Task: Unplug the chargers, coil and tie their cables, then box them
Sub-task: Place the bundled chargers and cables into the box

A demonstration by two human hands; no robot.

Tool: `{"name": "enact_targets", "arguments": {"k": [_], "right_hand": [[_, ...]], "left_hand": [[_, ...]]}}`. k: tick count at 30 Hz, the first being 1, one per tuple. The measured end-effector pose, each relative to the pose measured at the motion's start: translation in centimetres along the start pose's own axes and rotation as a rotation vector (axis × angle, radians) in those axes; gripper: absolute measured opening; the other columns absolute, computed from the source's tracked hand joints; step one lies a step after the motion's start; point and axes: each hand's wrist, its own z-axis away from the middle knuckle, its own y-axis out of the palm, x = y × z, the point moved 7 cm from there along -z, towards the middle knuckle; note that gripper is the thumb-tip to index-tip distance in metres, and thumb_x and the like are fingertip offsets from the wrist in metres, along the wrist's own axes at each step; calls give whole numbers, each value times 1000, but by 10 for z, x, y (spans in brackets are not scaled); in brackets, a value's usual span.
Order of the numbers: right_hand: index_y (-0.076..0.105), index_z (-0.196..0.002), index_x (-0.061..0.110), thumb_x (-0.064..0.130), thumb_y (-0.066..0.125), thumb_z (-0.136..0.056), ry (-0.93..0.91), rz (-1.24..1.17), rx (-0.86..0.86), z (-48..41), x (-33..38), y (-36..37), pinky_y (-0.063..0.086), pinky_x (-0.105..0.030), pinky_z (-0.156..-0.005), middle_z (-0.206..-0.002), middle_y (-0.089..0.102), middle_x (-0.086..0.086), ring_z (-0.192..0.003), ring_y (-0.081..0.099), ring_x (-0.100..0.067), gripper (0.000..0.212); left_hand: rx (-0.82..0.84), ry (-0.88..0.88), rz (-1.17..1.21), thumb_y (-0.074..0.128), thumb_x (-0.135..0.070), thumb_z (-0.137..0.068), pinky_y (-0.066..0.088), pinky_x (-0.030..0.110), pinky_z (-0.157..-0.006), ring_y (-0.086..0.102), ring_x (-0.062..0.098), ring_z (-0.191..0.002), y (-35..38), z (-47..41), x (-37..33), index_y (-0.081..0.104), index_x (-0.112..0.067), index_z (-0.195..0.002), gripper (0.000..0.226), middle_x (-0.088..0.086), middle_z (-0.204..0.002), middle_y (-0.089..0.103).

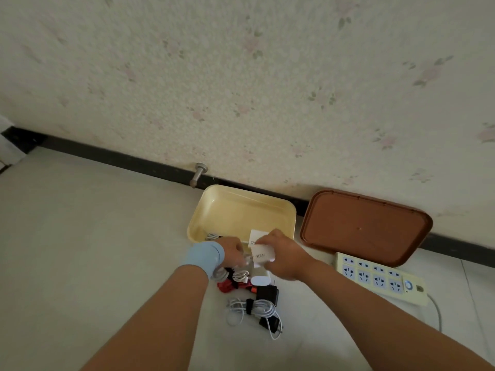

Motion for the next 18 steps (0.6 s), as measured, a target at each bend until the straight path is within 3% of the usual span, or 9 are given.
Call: {"name": "enact_targets", "arguments": {"k": [4, 8, 11, 14, 18], "right_hand": [[51, -138, 22, 14, 72, -82, 34, -40, -124, -17, -3, -22, 55, -36, -92, -127, 42, 0, -108, 57, -25, 61], [45, -143, 21, 10, 70, -85, 111, -69, -108, -42, -8, -26, 54, -37, -98, -133, 36, -2, -113, 53, -24, 64], [42, -147, 21, 8, 65, -88, 152, -74, -130, -63, -12, -23, 52, -37, -101, -139, 35, -2, -118, 51, -26, 65], [41, -151, 22, 9, 62, -91, 153, -69, -152, -82, -10, -17, 48, -34, -102, -142, 36, -3, -120, 51, -26, 64], [46, -147, 26, 17, 70, -89, 130, -30, -136, -107, -4, 0, 47, -37, -101, -137, 41, -3, -116, 53, -29, 63]], "left_hand": [[-132, 11, 62, 64, -24, -86, 55, 35, -80, 63, 24, -90, -32, -10, 7, 45, -28, -118, 37, 2, -106, 63], [-368, 37, 102, 61, -7, -88, 55, 31, -76, 63, 21, -89, -48, -27, 16, 47, -27, -121, 41, -3, -109, 65], [-509, 34, 61, 53, -5, -91, 51, 30, -74, 60, 21, -86, -56, -35, 20, 52, -27, -118, 34, -2, -106, 65], [-615, 20, -66, 54, -4, -89, 49, 34, -87, 57, 22, -95, -66, -41, 27, 58, -27, -115, 35, 1, -107, 64], [-621, -35, -197, 62, -9, -85, 42, 35, -100, 51, 23, -118, -67, -54, 42, 52, -27, -130, 49, 0, -126, 57]]}}
